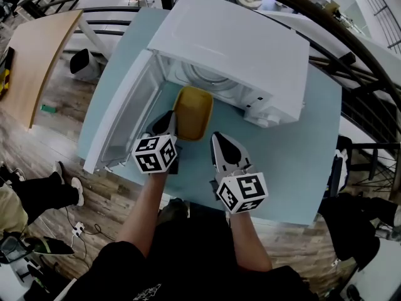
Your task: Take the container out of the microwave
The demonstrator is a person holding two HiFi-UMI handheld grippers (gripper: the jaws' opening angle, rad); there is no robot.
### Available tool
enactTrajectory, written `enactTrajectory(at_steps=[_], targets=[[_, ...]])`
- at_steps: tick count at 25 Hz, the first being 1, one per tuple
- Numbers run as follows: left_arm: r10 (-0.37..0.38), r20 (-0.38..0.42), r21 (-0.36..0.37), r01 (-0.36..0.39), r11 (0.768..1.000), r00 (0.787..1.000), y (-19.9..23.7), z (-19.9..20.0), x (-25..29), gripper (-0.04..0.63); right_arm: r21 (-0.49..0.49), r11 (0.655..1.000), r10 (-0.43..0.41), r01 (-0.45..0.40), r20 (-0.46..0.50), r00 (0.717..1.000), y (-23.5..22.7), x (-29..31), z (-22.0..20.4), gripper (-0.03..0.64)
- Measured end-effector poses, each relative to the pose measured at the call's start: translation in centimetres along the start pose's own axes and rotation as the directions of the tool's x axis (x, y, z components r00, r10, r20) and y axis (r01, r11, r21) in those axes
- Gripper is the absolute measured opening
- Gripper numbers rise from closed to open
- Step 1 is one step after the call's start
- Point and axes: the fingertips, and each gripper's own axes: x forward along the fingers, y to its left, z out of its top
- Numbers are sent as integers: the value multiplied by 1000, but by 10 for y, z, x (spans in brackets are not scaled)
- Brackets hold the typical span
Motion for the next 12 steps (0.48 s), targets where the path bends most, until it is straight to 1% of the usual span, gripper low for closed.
enactTrajectory(at_steps=[12], targets=[[-7,-36,-3,7,1000,999,15,-39,-7,25,8,1000,-8,8,-37,999,6,-3,-28,6]])
